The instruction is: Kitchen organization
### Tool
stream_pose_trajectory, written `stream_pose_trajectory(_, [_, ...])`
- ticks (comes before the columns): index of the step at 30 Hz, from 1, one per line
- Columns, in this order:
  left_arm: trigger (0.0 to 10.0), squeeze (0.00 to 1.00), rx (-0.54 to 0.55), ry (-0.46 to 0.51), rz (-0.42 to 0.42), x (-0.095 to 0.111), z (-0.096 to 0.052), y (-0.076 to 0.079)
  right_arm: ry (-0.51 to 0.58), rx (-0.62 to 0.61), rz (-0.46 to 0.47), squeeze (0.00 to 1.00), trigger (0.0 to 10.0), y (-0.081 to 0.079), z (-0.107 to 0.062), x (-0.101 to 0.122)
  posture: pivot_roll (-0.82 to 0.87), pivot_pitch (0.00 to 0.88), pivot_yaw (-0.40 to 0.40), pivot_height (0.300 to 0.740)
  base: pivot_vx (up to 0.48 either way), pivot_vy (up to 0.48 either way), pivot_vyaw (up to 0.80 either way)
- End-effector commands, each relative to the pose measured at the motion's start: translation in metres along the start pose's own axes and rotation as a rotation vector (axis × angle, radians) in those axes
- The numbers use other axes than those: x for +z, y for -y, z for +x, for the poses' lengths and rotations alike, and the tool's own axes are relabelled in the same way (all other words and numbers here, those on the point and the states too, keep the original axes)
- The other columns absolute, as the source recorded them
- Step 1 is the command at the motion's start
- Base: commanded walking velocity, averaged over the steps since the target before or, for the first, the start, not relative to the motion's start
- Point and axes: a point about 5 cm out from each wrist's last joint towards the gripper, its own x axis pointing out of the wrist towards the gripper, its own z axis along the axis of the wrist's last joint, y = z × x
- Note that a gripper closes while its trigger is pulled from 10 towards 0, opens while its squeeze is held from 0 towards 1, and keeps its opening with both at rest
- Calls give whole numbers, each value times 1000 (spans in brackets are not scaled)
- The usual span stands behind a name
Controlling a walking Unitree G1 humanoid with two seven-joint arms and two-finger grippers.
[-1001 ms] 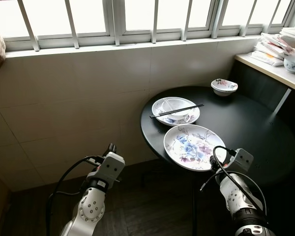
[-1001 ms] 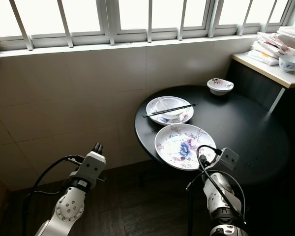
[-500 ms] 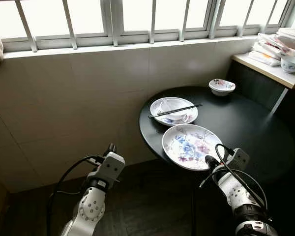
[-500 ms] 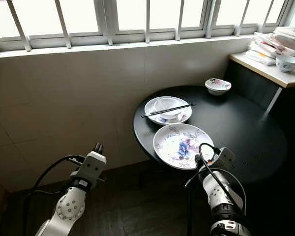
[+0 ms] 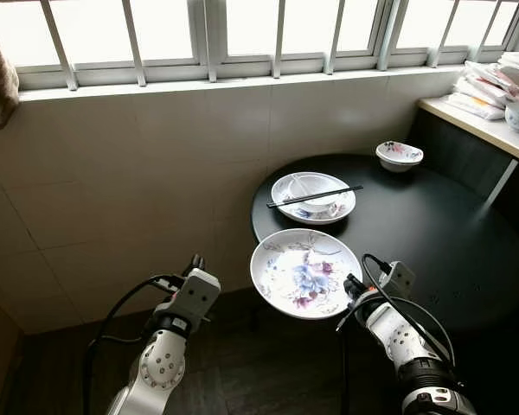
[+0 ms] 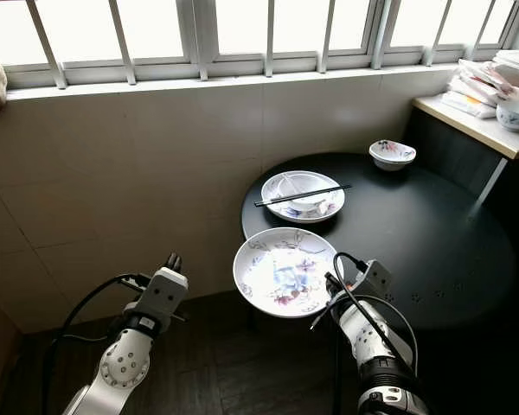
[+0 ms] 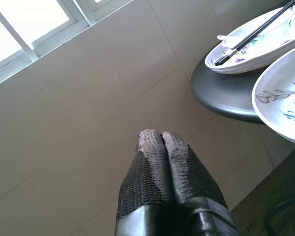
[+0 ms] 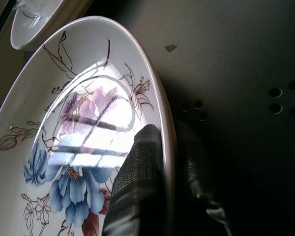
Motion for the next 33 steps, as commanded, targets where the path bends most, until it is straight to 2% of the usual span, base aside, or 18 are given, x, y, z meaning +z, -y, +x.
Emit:
stream_pose_trajectory(1, [10000, 0, 6, 2, 6, -1, 1, -2, -20, -37, 6, 0, 0, 7, -1, -5, -52, 0, -21, 740, 0, 0, 0])
stream_pose_trajectory(4, [10000, 0, 6, 1, 6, -2, 1, -2, -12, 12, 13, 0, 0, -2, -2, -4, -53, 0, -20, 740, 0, 0, 0])
stream_pose_trajectory(5, [10000, 0, 5, 0, 5, -2, 1, -2, 6, 75, 6, 0, 0, -11, -2, -2, -53, 0, -21, 740, 0, 0, 0])
stream_pose_trajectory(12, [10000, 0, 8, -14, 8, -5, 0, -2, 73, 309, -32, 0, 0, -44, -10, 7, -50, 0, -21, 740, 0, 0, 0])
stream_pose_trajectory(13, [10000, 0, 8, -14, 8, -5, 0, -2, 73, 309, -32, 0, 0, -44, -10, 7, -50, 0, -21, 740, 0, 0, 0])
stream_pose_trajectory(14, [10000, 0, 11, -23, 8, -7, -1, -3, 87, 378, -41, 0, 0, -54, -14, 7, -49, 0, -22, 740, 0, 0, 0])
stream_pose_trajectory(23, [10000, 0, 39, -71, 7, -16, -7, -7, 177, 464, -102, 0, 0, -63, -23, 15, -45, 0, -25, 740, 0, 0, 0])
stream_pose_trajectory(26, [10000, 0, 41, -81, 4, -18, -9, -7, 235, 508, -166, 0, 0, -71, -28, 19, -45, 0, -25, 740, 0, 0, 0])
stream_pose_trajectory(27, [10000, 0, 41, -85, 2, -19, -10, -6, 281, 529, -242, 0, 0, -76, -32, 21, -46, 0, -24, 740, 0, 0, 0])
stream_pose_trajectory(28, [10000, 0, 41, -85, 2, -19, -10, -6, 281, 529, -242, 0, 0, -76, -32, 21, -46, 0, -24, 740, 0, 0, 0])
stream_pose_trajectory(30, [10000, 0, 41, -91, 0, -20, -10, -5, 346, 519, -408, 0, 0, -80, -35, 21, -47, 0, -25, 740, 0, 0, 0])
stream_pose_trajectory(32, [10000, 0, 45, -94, -3, -20, -10, -5, 381, 519, -492, 0, 0, -82, -37, 20, -47, 0, -26, 740, 0, 0, 0])
stream_pose_trajectory(33, [10000, 0, 50, -98, -8, -21, -10, -5, 407, 523, -564, 0, 0, -83, -39, 19, -47, 0, -28, 740, 0, 0, 0])
